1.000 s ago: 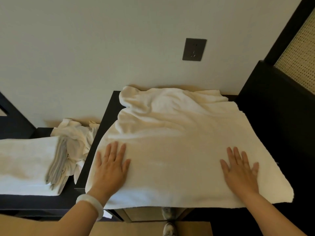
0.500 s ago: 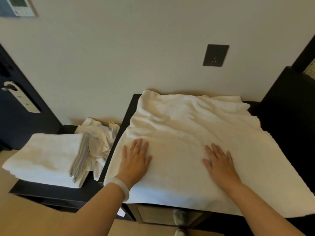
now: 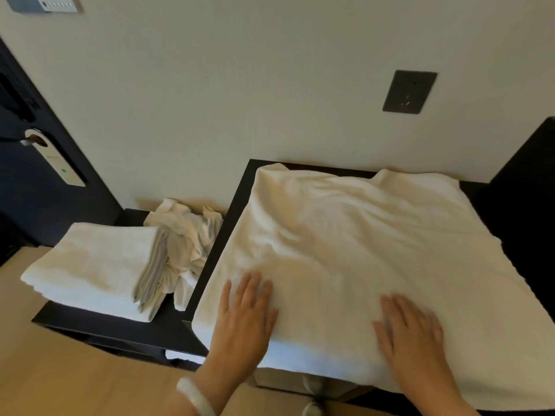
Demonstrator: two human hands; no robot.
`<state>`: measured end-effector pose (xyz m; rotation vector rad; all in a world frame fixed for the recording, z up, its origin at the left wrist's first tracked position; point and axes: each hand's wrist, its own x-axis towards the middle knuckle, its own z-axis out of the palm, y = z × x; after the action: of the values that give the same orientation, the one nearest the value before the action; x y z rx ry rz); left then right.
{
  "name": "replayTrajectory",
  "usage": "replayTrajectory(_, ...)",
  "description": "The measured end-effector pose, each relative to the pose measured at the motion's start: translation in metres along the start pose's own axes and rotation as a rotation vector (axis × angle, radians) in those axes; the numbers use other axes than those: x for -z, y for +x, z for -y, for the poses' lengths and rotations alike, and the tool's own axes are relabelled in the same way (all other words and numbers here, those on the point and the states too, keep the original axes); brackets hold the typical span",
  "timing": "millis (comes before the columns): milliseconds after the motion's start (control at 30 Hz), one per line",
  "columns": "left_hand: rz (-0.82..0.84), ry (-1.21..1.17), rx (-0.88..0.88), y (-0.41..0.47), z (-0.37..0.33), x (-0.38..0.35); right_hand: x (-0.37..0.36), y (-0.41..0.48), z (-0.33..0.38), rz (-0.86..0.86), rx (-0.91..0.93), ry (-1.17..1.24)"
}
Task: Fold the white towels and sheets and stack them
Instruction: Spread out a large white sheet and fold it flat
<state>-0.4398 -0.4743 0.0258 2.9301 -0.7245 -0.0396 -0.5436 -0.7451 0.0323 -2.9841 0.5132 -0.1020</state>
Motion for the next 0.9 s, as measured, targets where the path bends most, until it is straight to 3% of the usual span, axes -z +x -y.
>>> replayTrajectory(167,0.078,0.011,0.048,0.089,0.018,-0.002,-0.012,0.100,0.014,0.177,0.242,-0.041)
replayTrajectory(367,0.011,-0.039,0.082,0.096,0.030,-0.012,-0.023,0.117,0.002,0.047,0.101,-0.015)
replayTrajectory(567,0.033,0.036,0.097,0.095,0.026,-0.010,-0.023,0.119,0.007,-0.068,0.142,0.079)
replayTrajectory(767,0.013,-0.072,0.092,0.102,0.028,-0.014,-0.024,0.157,0.016,-0.275,0.128,0.023)
replayTrajectory(900,-0.086,-0.337,0.232,0.141,0.044,0.001,-0.003,0.205,0.021,-0.067,0.079,0.036)
